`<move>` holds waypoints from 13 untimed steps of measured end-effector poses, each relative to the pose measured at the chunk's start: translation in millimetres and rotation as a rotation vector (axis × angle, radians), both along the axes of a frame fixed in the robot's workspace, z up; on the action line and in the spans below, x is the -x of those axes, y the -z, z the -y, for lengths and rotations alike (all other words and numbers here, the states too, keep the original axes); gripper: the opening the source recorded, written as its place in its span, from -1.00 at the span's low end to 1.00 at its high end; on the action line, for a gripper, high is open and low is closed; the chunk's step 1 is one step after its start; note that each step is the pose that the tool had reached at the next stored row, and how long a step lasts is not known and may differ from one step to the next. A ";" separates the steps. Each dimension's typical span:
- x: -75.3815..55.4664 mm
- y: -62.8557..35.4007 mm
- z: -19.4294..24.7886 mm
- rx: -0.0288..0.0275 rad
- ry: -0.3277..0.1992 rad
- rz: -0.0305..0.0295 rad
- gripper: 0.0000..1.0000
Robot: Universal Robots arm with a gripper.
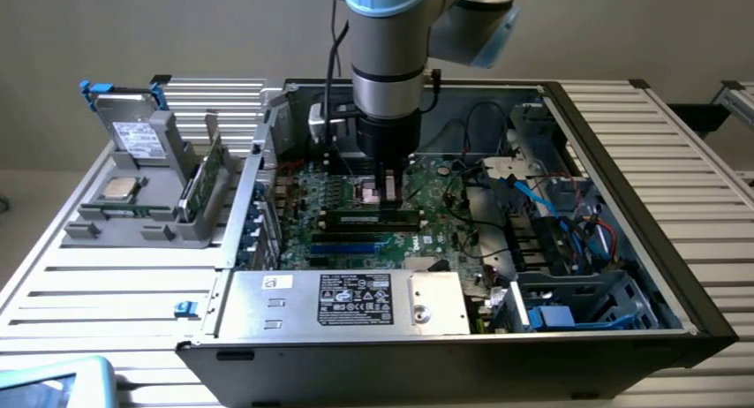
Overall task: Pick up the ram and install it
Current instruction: 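Insert the ram into the slot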
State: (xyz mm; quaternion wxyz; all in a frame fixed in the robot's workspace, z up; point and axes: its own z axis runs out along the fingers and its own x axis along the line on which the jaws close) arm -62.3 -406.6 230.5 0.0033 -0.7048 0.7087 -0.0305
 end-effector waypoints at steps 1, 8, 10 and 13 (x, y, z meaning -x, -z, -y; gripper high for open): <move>0.2 0.0 0.0 0.0000 0.000 0.0008 -0.74; 0.3 0.0 0.0 0.0000 0.000 0.0083 -0.74; 0.6 0.0 0.0 0.0002 0.000 0.0108 -0.74; 1.2 0.5 0.1 0.0002 0.000 0.0134 -0.74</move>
